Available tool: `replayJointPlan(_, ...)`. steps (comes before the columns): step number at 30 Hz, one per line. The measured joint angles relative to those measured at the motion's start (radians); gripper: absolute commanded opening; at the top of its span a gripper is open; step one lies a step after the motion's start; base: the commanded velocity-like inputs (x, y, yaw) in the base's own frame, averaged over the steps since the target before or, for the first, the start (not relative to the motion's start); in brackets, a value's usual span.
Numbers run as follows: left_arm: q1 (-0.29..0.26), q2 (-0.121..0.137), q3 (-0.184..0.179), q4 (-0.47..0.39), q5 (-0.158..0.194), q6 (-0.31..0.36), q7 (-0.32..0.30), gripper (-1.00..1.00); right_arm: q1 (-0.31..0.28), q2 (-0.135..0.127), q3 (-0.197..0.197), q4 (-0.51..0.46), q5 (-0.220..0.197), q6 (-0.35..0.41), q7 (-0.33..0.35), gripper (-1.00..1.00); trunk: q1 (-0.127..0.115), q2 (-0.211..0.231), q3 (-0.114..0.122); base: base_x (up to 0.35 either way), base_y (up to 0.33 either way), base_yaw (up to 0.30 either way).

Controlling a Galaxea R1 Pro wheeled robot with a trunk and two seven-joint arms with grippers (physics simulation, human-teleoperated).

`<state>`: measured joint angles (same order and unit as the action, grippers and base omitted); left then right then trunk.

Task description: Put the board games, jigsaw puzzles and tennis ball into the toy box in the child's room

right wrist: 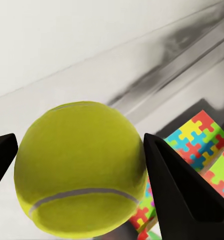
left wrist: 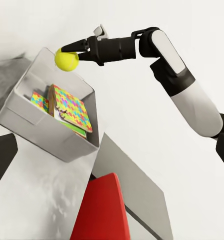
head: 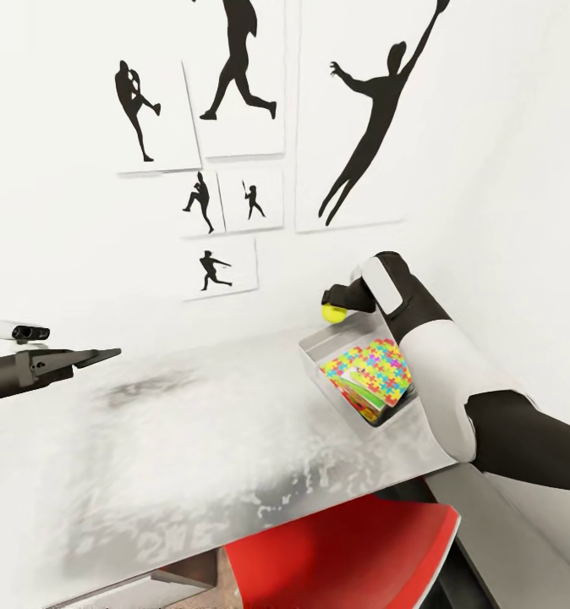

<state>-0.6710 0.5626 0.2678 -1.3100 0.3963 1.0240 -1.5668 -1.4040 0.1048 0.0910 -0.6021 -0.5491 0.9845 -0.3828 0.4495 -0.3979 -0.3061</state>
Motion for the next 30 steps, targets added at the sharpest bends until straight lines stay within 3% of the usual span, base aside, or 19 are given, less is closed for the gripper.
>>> replayJointPlan(8,0.000,0.000,0.000,0.000,0.000,-0.001,0.000,1.00,0.001,-0.004,-0.001,0.000,0.001,0.009,0.002,-1.00,0.000,0.000,-0.013,0.000,0.000,0.091)
replayJointPlan(13,0.000,0.000,0.001,0.000,-0.001,-0.001,0.000,1.00,0.001,-0.049,0.001,0.000,0.001,0.015,0.042,-1.00,0.000,0.000,-0.021,0.000,0.000,0.088)
replayJointPlan(16,0.000,0.000,0.000,0.000,-0.001,-0.001,0.000,1.00,0.001,-0.061,0.002,0.000,0.000,0.017,0.068,-1.00,0.000,0.000,-0.025,0.000,0.000,0.037)
replayJointPlan(20,0.000,0.000,0.000,0.000,-0.002,-0.001,0.000,1.00,0.001,-0.065,0.002,0.000,0.000,0.060,0.077,-1.00,0.000,0.000,-0.026,0.000,0.000,0.008)
replayJointPlan(25,0.000,0.000,-0.002,0.000,-0.002,-0.001,0.000,1.00,0.001,-0.067,0.005,0.001,-0.001,0.061,0.082,-1.00,0.000,0.000,-0.026,0.000,0.000,0.000)
replayJointPlan(27,0.000,0.000,-0.002,0.000,-0.002,-0.001,0.000,1.00,0.000,-0.071,0.023,0.003,-0.001,0.061,0.084,-1.00,0.000,0.000,-0.026,0.000,0.000,0.000)
replayJointPlan(30,0.000,0.000,-0.002,0.000,-0.002,-0.001,0.000,1.00,0.000,-0.088,0.104,0.007,-0.005,0.061,0.085,-1.00,0.000,0.000,-0.026,0.000,0.000,0.000)
